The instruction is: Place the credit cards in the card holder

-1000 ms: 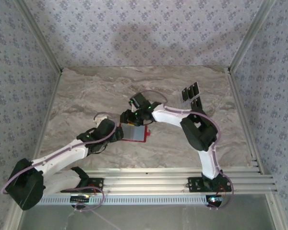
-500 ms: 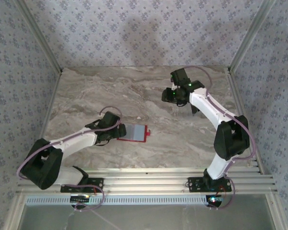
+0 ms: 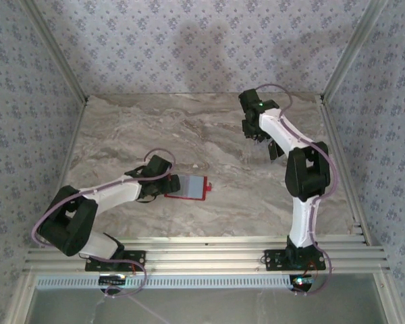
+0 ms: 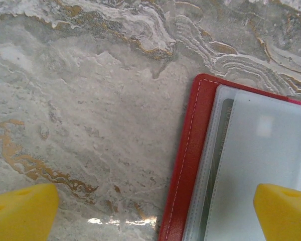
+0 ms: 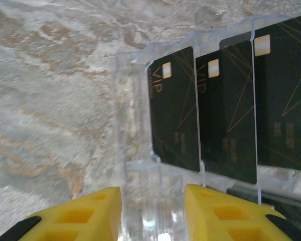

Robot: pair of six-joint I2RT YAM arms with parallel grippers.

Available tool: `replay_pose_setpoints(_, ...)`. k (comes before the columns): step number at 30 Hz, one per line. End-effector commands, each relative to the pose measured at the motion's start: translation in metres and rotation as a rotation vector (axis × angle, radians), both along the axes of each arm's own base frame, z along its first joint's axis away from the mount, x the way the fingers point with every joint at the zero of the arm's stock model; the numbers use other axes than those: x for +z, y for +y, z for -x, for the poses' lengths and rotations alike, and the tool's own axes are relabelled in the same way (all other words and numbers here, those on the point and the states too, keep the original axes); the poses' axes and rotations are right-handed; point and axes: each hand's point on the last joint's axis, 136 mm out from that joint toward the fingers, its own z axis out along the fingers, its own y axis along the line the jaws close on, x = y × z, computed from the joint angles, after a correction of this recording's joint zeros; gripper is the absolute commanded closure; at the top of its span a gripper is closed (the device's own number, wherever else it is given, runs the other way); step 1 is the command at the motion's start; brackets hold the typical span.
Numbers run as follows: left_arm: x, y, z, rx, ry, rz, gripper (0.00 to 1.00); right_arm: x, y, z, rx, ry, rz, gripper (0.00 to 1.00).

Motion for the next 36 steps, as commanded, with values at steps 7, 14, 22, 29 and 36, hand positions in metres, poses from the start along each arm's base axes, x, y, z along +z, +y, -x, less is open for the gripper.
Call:
replay_pose_setpoints(7, 0.004, -0.011, -0.015, -0.014, -0.012, 0.02, 0.0, -0.009, -0.024, -0.027, -0.022, 0.024, 0.069, 0.62)
replay_pose_setpoints(14, 0.001, -0.012, -0.016, -0.016, -0.006, 0.019, 0.0, -0.025, -0.028, -0.04, -0.026, 0.058, 0.071, 0.62)
replay_pose_setpoints(22, -0.001, -0.013, -0.017, -0.014, 0.0, 0.019, 0.0, -0.042, -0.025, -0.043, -0.017, 0.096, 0.054, 0.62)
replay_pose_setpoints(29, -0.003, -0.013, -0.017, -0.012, 0.002, 0.02, 0.0, -0.04, -0.024, -0.044, -0.02, 0.087, 0.041, 0.7)
replay_pose_setpoints(36, -0.005, -0.013, -0.016, -0.01, 0.008, 0.02, 0.0, -0.037, -0.024, -0.046, -0.024, 0.078, 0.024, 0.73)
